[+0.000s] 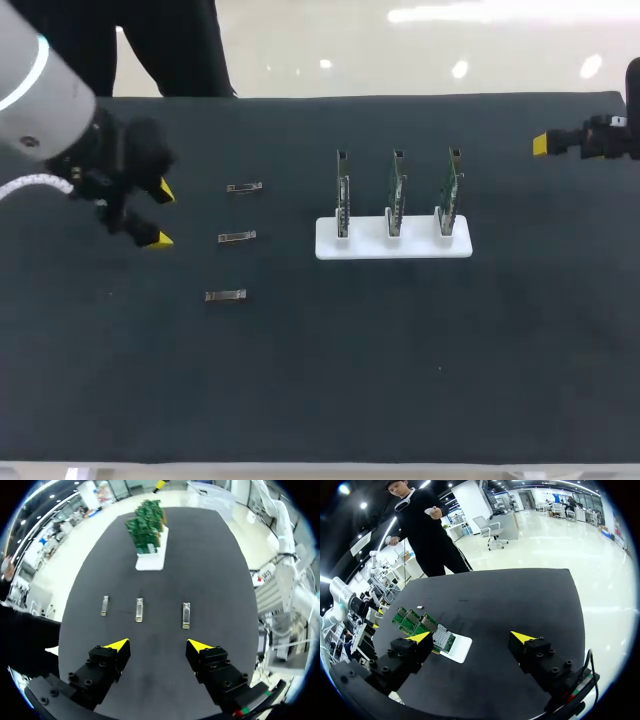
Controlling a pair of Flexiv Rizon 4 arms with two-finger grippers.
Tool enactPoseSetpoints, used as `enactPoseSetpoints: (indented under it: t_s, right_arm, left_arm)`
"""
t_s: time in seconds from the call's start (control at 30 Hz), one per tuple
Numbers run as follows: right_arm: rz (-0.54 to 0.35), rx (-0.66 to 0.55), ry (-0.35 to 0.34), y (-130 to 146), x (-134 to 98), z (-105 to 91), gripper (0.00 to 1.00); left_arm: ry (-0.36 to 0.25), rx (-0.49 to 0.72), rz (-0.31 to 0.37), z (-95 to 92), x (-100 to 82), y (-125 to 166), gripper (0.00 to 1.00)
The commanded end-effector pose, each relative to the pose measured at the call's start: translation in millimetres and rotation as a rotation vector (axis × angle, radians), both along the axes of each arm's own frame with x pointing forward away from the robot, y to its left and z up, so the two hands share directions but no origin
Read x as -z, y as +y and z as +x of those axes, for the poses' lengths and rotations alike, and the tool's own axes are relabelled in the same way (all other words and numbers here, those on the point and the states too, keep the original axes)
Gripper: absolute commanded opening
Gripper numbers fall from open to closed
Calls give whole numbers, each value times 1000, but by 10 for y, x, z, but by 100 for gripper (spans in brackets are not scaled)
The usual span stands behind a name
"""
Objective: Pick up the optical module with the left hand, and insert it into the network port with the right hand.
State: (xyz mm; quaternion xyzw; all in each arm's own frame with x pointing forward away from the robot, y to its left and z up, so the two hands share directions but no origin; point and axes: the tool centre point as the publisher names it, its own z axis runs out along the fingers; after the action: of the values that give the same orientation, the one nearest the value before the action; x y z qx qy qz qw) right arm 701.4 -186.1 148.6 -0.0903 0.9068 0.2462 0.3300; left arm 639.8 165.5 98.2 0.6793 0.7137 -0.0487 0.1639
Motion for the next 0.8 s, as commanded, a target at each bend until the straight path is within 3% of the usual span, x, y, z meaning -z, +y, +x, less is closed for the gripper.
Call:
enactPoseSetpoints:
  t_s: [0.03, 0.23, 0.37, 0.53, 0.8]
  right_arm:
    - [-4, 5, 0, 9, -7, -8, 100]
    - [-4, 5, 0, 9, -7, -8, 100]
    - [-4, 5, 0, 9, -7, -8, 100]
    - [-4, 5, 0, 9, -7, -8, 100]
    - [-4, 5, 0, 9, -7, -8, 100]
  left_arm:
    - [69, 8, 170, 122, 53, -160, 100]
    - [136, -6, 243, 126, 141, -255, 100]
    - [121, -32, 244, 97, 219, -272, 100]
    - [144, -33, 316, 32, 332, -259, 100]
    - [122, -56, 302, -43, 462, -255, 100]
